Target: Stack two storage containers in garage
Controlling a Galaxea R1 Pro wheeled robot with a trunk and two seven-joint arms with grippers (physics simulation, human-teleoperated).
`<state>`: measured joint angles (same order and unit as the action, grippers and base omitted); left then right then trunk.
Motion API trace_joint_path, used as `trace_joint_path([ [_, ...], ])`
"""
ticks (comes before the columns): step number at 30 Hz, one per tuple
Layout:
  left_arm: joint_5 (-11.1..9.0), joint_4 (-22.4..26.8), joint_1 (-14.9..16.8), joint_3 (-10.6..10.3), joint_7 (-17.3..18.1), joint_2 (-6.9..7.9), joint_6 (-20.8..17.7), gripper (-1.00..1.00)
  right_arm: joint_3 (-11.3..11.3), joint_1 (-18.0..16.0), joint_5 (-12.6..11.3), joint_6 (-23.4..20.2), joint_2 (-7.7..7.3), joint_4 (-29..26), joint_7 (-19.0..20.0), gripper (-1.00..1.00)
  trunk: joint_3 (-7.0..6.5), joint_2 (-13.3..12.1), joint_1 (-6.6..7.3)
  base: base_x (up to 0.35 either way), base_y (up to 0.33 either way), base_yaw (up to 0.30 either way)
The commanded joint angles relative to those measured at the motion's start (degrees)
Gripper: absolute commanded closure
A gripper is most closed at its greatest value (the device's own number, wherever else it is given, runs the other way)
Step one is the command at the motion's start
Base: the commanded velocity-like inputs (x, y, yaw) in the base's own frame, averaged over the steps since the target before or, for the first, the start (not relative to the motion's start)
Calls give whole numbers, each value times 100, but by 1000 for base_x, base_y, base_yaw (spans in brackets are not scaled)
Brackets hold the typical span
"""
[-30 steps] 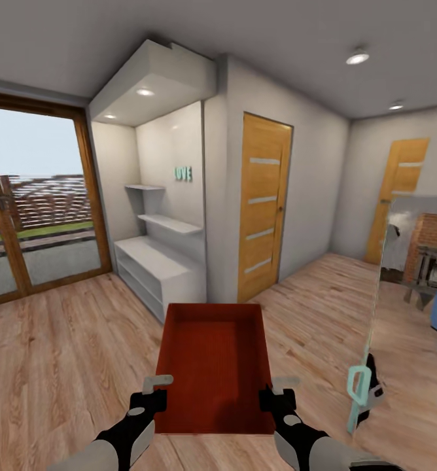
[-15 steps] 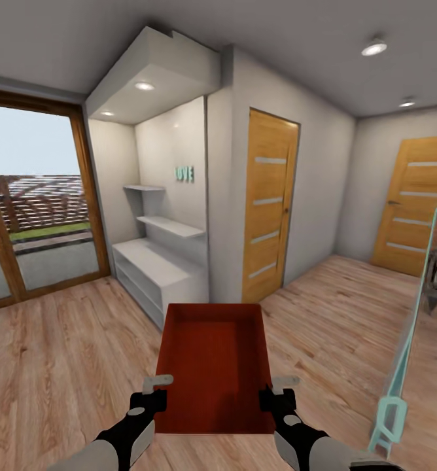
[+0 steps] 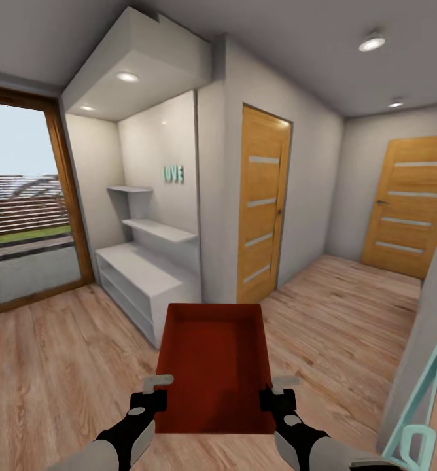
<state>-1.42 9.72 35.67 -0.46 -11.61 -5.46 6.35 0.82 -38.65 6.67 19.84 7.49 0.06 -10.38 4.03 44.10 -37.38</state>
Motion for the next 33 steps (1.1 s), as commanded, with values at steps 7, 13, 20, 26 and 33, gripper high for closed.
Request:
trace_joint_path([
  [7,-42,-23,2,71,-52,45,24,100,109,-11,-8,37,6,-15,-79,100,9,7,-5,322,137,-249],
  [13,-42,-23,2,72,-52,45,24,100,107,-11,-8,37,5,-15,-79,100,9,7,-5,322,137,-251],
  [20,-42,-23,2,71,-52,45,24,100,111,-11,-8,37,1,-15,-79,100,9,7,-5,322,137,-251],
  [26,-42,-23,2,72,-52,45,24,100,108,-11,-8,37,0,-15,-79,100,9,7,-5,322,137,-251],
  [33,-42,-23,2,72,-52,45,24,100,111,-11,-8,37,2,-15,-79,100,9,7,-5,322,137,-251],
])
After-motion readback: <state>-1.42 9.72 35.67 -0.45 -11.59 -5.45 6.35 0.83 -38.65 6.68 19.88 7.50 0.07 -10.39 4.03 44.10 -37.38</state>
